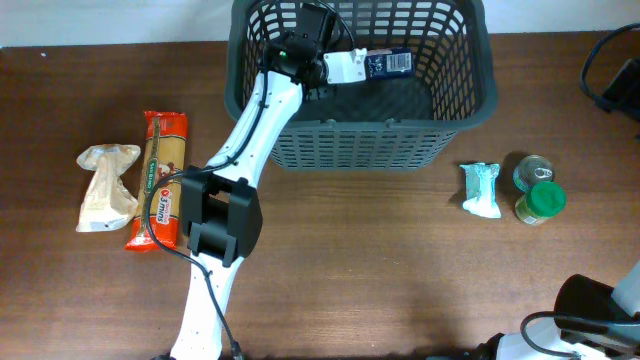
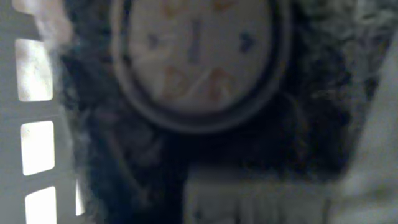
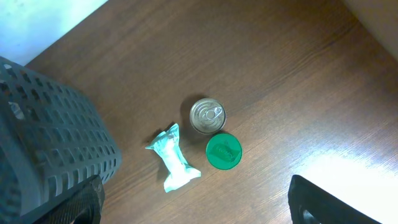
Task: Pack container
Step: 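Lift the blue box and lower it into the basket, then return the left gripper and grasp the red spaghetti pack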
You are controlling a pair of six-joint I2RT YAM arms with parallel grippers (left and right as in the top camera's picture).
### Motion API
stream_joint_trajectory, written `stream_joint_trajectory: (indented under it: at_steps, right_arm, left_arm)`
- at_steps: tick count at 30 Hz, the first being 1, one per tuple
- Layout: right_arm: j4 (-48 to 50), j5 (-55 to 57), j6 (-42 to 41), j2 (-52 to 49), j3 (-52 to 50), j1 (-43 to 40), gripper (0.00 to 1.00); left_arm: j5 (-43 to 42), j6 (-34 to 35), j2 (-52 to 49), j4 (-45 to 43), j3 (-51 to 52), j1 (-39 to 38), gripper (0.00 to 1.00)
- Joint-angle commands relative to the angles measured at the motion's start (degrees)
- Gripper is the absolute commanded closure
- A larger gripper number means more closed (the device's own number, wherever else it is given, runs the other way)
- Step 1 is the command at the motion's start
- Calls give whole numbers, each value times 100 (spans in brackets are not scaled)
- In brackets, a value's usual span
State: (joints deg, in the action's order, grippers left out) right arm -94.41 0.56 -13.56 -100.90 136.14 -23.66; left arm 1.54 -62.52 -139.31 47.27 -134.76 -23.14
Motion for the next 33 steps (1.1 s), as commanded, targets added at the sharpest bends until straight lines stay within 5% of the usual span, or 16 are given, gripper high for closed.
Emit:
stream_joint_trajectory:
  at_steps: [1,2,8,16,21,26,33]
  right_arm:
    - [-37,-11,-26,24,-31,-37,11]
    - [-42,-11,-24,24,-31,-37,11]
    - [-37,-11,-26,24,-31,-37,11]
    - [-39,-11,-26,24,-31,-37,11]
    - [-33,-13,-28,24,-31,-37,11]
    - [-35,-15,-28,24,-31,-37,11]
    - [50,-17,-48,24,-31,-37,11]
  left_arm:
    - [-162,546,2,-61,-35,-39,13]
    - [-162,776,59,-59,-42,-50,1]
    - [-162,2625,949,-24,-72,-42,1]
    - [835,2892,2828,787,-72,68,1]
    - [1161,3152,3779,1399,-61,1064,0]
    - [1058,4586,3838,2719,201,2673,0]
    - [-247,4940,3759,2868,2483,4009,0]
